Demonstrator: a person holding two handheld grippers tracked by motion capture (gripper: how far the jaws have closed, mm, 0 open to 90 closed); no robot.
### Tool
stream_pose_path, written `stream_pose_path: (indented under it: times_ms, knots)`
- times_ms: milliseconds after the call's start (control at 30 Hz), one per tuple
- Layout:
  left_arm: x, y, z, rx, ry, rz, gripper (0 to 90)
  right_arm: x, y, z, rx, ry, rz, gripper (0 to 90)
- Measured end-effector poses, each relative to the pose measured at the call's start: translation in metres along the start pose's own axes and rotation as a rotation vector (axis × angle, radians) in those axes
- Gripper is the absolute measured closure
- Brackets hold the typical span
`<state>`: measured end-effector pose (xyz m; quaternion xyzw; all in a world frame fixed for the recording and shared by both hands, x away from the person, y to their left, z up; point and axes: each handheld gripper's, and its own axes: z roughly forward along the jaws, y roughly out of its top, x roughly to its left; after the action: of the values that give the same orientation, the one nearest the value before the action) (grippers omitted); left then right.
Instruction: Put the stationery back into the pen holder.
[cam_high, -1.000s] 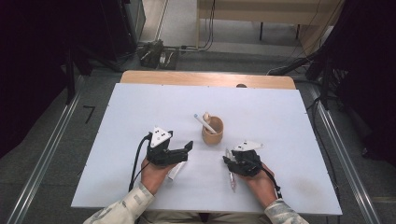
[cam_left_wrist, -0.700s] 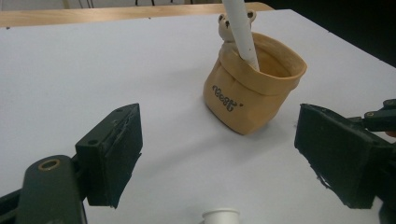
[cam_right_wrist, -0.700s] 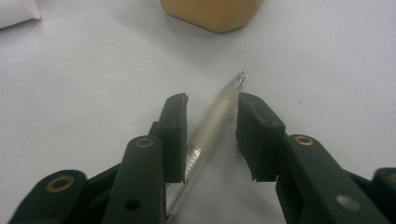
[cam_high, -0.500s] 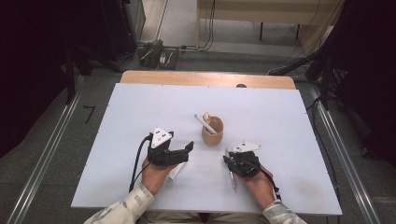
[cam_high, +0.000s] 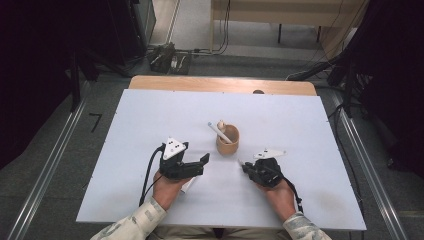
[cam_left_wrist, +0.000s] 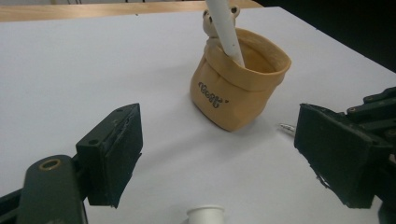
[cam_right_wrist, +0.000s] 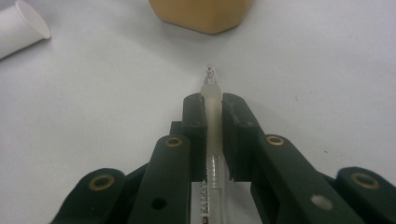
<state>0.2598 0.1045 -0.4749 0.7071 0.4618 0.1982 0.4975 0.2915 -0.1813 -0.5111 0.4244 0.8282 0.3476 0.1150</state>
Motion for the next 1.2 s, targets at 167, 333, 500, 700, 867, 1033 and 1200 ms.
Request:
stream_pose_path:
  times_ms: [167, 333, 500, 700, 867, 1033, 1200]
  knots:
    - [0.000, -0.001, 0.002, 0.010, -0.019, -0.002, 16.6, 0.001, 0.001, -0.002, -0.015, 0.013, -0.004, 78.5]
    - [-0.002, -0.002, 0.003, 0.017, -0.045, -0.005, 18.8, -0.003, 0.002, -0.006, -0.056, 0.050, 0.033, 78.5]
    - [-0.005, -0.002, 0.004, 0.026, -0.071, -0.012, 19.5, -0.006, 0.004, -0.012, -0.088, 0.089, 0.061, 78.6]
    - [-0.011, -0.004, 0.007, 0.032, -0.119, -0.018, 21.2, -0.011, 0.007, -0.016, -0.126, 0.133, 0.103, 78.7]
    - [-0.015, -0.004, 0.009, 0.046, -0.154, -0.024, 22.4, -0.011, 0.008, -0.019, -0.162, 0.143, 0.104, 78.6]
    - [-0.018, -0.006, 0.012, 0.060, -0.204, -0.052, 25.1, -0.012, 0.010, -0.020, -0.188, 0.180, 0.124, 78.6]
    - [-0.020, -0.008, 0.014, 0.071, -0.221, -0.054, 25.2, -0.010, 0.011, -0.020, -0.193, 0.180, 0.116, 78.6]
